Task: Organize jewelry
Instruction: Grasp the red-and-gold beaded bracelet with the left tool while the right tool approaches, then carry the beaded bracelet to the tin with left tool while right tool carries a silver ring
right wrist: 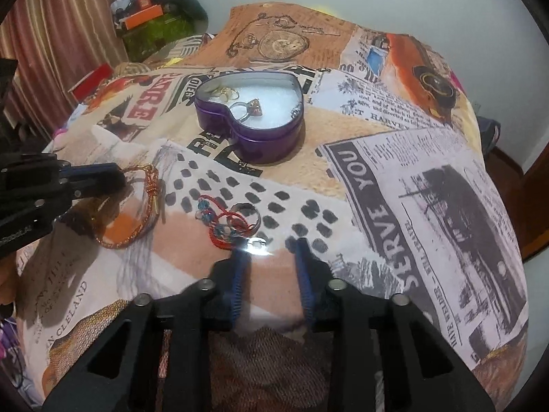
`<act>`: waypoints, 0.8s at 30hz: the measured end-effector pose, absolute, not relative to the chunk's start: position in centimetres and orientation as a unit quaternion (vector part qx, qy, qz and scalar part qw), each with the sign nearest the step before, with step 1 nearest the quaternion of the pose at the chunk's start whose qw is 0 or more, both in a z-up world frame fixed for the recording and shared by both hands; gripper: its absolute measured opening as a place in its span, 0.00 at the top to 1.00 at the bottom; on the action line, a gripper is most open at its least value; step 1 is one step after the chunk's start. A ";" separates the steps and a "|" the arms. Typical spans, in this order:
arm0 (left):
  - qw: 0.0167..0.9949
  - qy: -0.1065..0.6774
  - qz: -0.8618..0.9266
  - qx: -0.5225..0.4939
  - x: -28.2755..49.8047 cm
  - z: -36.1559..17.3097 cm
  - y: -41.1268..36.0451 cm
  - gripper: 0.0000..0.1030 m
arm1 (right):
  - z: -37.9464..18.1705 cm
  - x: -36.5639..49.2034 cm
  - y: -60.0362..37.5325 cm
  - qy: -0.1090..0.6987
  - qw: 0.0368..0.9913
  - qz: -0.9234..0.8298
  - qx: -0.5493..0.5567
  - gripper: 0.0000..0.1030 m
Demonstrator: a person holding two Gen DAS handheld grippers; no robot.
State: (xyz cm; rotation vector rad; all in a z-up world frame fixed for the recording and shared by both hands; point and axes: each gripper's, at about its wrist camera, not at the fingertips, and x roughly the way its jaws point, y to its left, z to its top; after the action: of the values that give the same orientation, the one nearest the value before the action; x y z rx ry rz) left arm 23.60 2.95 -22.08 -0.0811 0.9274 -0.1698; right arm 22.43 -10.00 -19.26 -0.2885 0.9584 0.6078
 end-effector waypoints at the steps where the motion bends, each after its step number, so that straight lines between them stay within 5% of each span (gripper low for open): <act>1: 0.890 0.446 -0.082 -0.037 23.6 -22.0 2.8 0.99 | -19.3 22.4 -9.9 0.452 0.833 0.287 -0.137 0.86; 24: 0.911 0.405 -0.074 -0.040 23.2 -17.5 3.3 0.99 | -13.7 21.8 -11.0 0.406 0.865 0.276 -0.103 0.92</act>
State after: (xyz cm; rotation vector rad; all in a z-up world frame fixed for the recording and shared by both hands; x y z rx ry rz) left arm 23.16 3.28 -17.47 -0.0816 0.8347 -0.1525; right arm 21.77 -11.04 -13.74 -0.2168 0.8501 0.5792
